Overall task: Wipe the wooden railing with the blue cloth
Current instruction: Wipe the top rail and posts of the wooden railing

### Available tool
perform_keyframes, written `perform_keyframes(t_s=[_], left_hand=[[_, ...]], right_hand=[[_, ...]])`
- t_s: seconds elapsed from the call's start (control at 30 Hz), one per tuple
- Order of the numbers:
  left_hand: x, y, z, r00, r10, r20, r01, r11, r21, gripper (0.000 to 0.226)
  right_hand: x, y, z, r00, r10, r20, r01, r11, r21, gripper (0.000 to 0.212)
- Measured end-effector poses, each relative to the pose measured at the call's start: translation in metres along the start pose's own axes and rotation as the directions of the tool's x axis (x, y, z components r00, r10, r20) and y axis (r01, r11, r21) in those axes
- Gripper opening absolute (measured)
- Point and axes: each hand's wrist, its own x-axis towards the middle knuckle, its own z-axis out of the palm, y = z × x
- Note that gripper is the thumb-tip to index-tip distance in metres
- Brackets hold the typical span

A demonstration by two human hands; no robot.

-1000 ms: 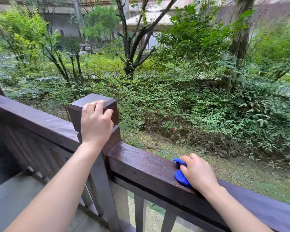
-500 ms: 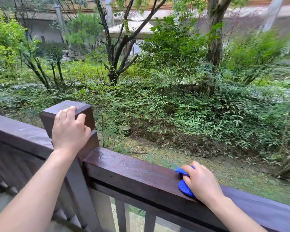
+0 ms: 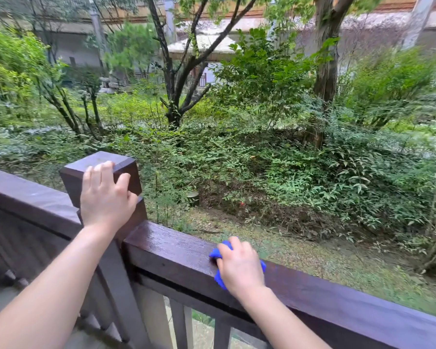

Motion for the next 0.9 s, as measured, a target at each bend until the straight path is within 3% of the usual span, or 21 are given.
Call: perform_keyframes(t_s=[0.13, 0.3, 0.57, 0.73, 0.9], left_hand=[[-0.001, 0.0, 0.016, 0.996, 0.027, -0.084, -0.027, 1.0, -0.001, 0.039], [-0.004, -0.01, 0.031, 0.974, 0.059, -0.22, -0.06, 0.998, 0.0, 0.036], [-0.002, 0.0, 0.024, 0.984, -0.022, -0.174, 0.014, 0.999, -0.048, 0.045], [-0.013, 0.014, 0.008, 0.996, -0.045, -0.075, 0.039, 0.996, -0.082, 0.048], [-0.041, 0.077, -0.008, 0.981, 0.019, 0.194, 0.027, 0.971, -0.237, 0.05]], right_hand=[[0.015, -0.065, 0.018, 0.976, -0.219, 0.003, 0.219, 0.975, 0.043, 0.033], [-0.012, -0.024, 0.009, 0.953, -0.282, -0.111, 0.295, 0.949, 0.116, 0.032], [-0.071, 0.07, -0.013, 0.967, -0.113, -0.228, 0.128, 0.991, 0.05, 0.031], [-0.06, 0.092, -0.033, 0.989, 0.06, -0.133, -0.061, 0.998, -0.005, 0.022], [-0.034, 0.109, -0.057, 0.969, 0.232, -0.081, -0.228, 0.972, 0.056, 0.027]])
